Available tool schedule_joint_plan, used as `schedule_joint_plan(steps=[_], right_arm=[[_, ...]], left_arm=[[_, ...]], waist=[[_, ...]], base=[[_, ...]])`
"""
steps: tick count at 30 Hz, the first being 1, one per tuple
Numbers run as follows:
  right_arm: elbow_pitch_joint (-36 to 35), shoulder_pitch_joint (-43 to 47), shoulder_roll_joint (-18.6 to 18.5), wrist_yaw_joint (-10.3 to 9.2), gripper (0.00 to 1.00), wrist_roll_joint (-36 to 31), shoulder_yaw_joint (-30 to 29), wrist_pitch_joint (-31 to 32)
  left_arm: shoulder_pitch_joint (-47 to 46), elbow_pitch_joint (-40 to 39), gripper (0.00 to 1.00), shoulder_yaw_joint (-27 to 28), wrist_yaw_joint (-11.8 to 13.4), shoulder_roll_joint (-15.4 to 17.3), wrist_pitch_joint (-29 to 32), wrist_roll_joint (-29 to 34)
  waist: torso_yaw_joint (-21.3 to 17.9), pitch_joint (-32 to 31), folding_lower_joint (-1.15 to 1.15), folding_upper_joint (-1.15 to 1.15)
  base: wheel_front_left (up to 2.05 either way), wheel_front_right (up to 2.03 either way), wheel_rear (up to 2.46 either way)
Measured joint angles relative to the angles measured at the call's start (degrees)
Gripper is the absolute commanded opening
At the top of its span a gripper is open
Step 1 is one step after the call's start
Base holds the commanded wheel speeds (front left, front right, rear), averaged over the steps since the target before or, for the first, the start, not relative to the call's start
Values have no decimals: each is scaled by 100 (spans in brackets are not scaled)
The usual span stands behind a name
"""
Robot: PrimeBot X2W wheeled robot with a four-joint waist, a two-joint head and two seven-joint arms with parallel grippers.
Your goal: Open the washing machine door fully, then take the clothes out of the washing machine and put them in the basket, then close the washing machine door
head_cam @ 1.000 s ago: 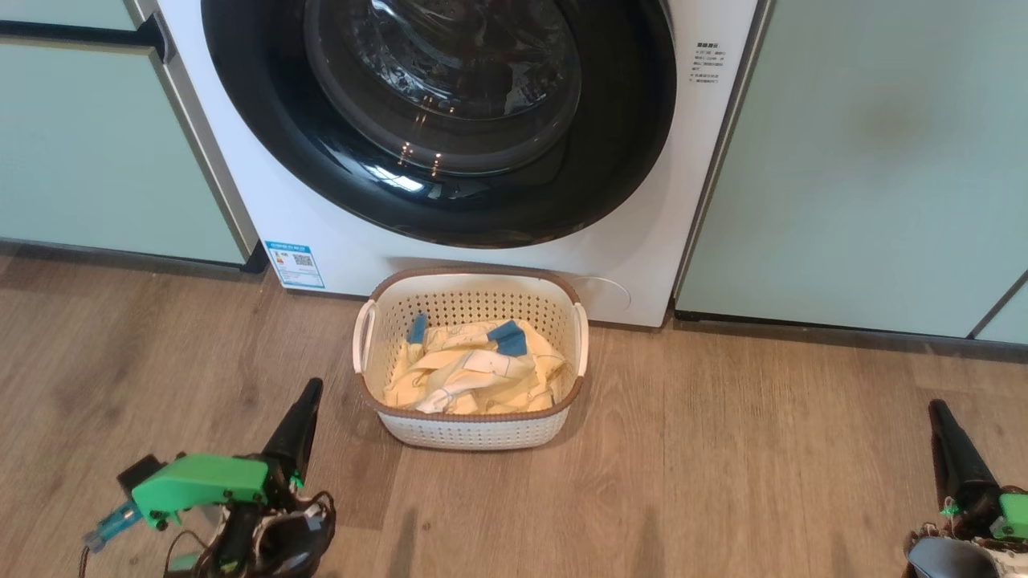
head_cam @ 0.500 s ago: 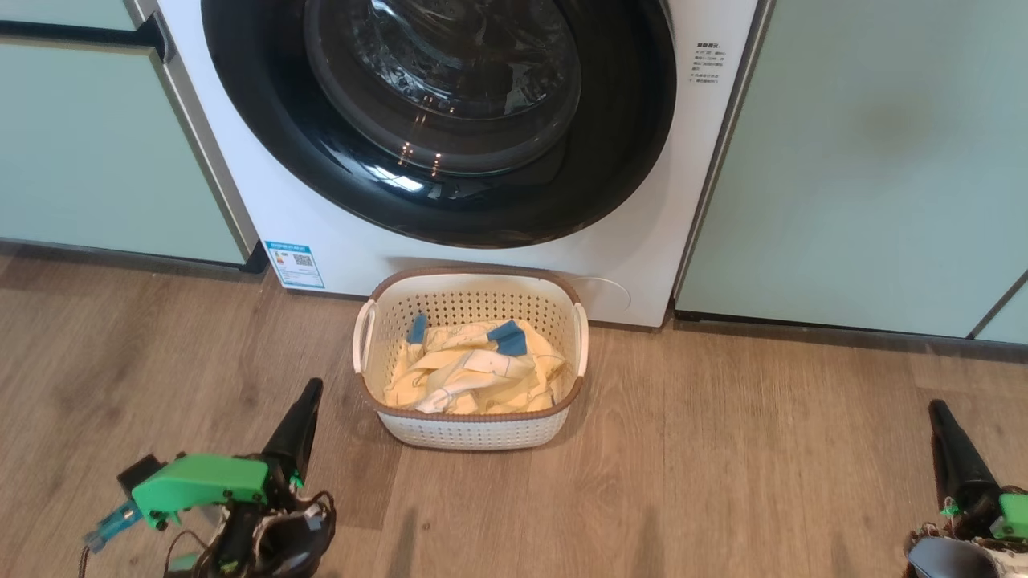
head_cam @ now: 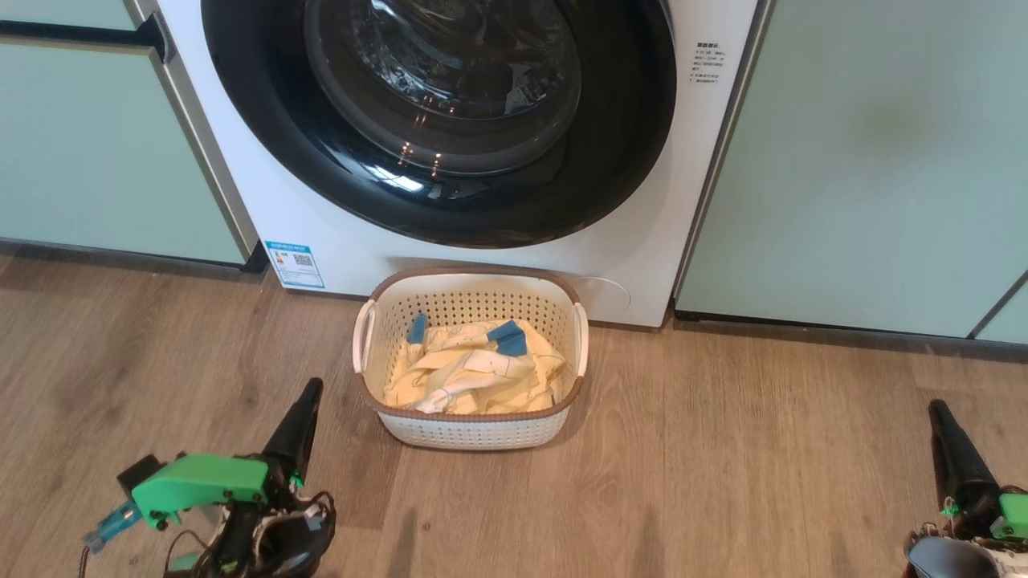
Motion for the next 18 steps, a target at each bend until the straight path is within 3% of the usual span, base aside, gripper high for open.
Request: schedule_joint_plan(steps=[18], right_arm=[[0,0,0,0,0,0,0,1]], left_arm=[[0,0,0,0,0,0,0,0]], waist=[[0,0,0,0]], base=[[0,0,0]])
